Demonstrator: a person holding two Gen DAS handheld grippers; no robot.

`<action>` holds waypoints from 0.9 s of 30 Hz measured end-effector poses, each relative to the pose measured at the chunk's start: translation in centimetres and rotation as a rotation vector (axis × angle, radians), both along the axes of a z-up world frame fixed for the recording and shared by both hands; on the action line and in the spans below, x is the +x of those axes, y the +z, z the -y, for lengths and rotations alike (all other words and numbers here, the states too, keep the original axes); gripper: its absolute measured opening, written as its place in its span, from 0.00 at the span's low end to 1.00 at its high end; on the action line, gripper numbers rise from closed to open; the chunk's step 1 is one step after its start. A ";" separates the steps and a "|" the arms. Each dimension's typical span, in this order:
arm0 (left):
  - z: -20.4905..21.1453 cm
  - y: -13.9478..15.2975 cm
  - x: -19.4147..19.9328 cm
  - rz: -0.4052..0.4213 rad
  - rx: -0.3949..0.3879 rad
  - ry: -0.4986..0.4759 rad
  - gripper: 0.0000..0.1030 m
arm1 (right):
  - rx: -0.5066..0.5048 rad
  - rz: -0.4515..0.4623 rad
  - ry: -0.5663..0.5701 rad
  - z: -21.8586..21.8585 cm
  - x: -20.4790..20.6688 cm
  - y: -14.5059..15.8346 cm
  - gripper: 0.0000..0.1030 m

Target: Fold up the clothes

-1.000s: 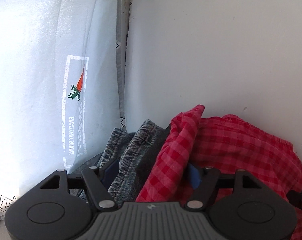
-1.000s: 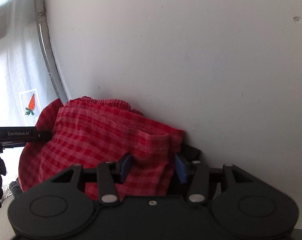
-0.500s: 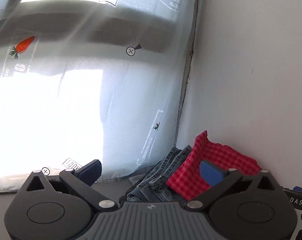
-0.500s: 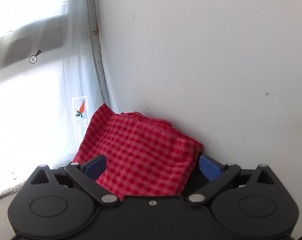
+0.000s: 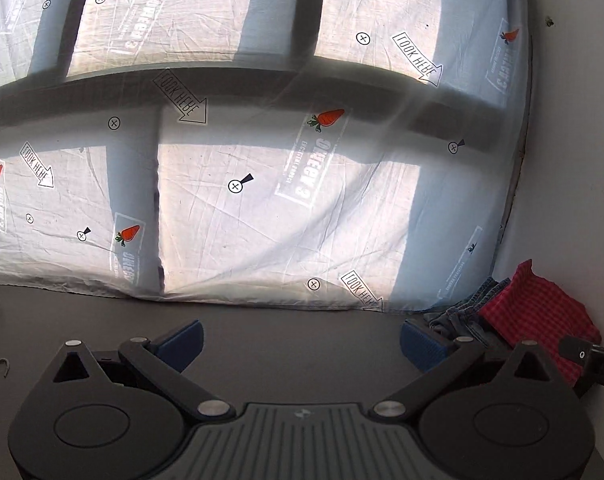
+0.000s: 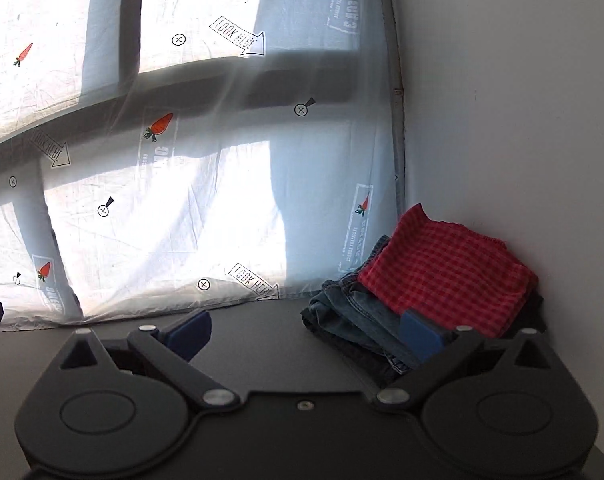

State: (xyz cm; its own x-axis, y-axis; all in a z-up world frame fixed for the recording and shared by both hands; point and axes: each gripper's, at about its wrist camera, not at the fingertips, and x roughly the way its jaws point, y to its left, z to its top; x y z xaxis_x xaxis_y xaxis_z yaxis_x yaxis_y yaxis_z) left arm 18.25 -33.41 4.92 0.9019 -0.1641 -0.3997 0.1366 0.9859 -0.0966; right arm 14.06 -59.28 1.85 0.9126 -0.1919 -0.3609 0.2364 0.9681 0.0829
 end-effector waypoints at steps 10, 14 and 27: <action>-12.3 -0.3 -8.9 -0.044 0.063 0.090 1.00 | 0.064 -0.060 0.270 -16.8 -6.2 -0.1 0.99; -16.6 -0.9 -11.6 -0.071 0.086 0.102 1.00 | 0.052 -0.104 0.340 -22.5 -8.6 -0.6 0.99; -26.1 -3.4 -16.9 -0.178 0.079 0.143 1.00 | 0.045 -0.250 0.415 -32.0 -13.8 -3.6 0.99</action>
